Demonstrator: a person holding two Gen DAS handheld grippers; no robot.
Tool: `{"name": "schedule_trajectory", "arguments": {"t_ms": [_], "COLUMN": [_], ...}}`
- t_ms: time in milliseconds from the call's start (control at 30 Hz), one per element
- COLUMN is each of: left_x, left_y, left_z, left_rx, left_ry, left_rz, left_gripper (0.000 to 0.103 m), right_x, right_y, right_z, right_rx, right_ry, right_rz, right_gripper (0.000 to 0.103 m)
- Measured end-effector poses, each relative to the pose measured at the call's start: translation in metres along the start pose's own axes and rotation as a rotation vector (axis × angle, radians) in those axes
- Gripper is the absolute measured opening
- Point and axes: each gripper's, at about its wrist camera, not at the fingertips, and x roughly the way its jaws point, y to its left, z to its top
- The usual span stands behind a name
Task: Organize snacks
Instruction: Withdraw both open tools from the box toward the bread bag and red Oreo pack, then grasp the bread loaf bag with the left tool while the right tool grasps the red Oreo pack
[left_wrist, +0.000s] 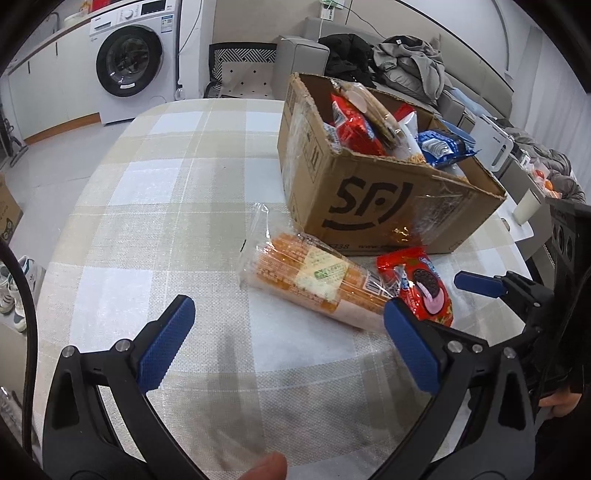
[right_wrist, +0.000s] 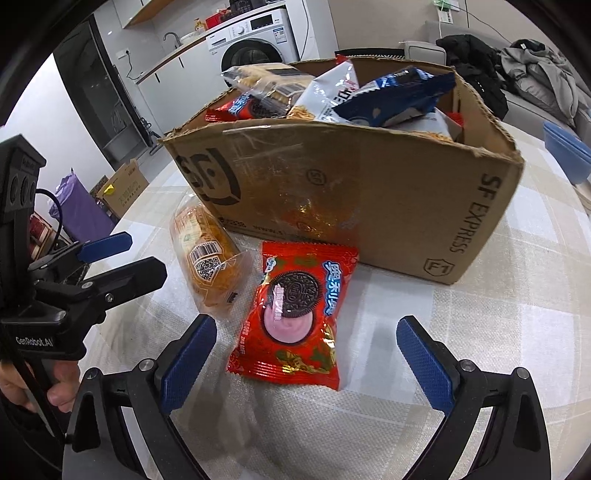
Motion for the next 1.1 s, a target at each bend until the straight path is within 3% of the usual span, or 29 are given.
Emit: {"name": "schedule_trajectory", "arguments": {"t_ms": [67, 167, 533, 700, 867, 1000, 1067, 1100], "left_x": [0.002, 0.004, 0.028, 0.043, 0.047, 0.052, 0.055, 0.056], "left_y": [0.001, 0.002, -0.014, -0.022, -0.009, 0.007, 0.012, 0.012], "left_z": [0.001, 0.005, 0.026, 0.025, 0.023, 0.02, 0.02, 0.021], "left_rx": [-0.015, -0.05, -0.065, -0.031, -0.072, -0.151, -0.181, -0.177], "left_ry": [0.005, 0.002, 0.037, 0.079, 0.101, 0.123, 0.13, 0.128], "left_rz": [0.0, 0.001, 0.011, 0.086, 0.046, -0.027, -0.055, -0.055], "left_gripper": [0.102, 0.102, 0.102, 0.102, 0.102, 0.102, 0.101, 0.095], "right_x": [0.004, 0.012, 0.02, 0.018, 0.018, 0.017, 0.018, 0.018], "right_y": [0.004, 0.009, 0.02, 0.018, 0.017, 0.019, 0.021, 0.023], "right_z": [0.001, 0.001, -0.001, -0.007, -0.008, -0.01, -0.009, -0.009], "right_rx": [-0.009, -0.023, -0.057, -0.061, -0.067, -0.082, -0.088, -0.09], "right_ry": [0.007, 0.017, 0.019, 0.018, 0.02, 0.017, 0.014, 0.013], "right_rz": [-0.007, -0.038, -0.069, -0.077, -0.076, -0.083, -0.082, -0.08], "right_gripper": [0.096, 0.083, 0.082, 0.082, 0.082, 0.081, 0.078, 0.076]}}
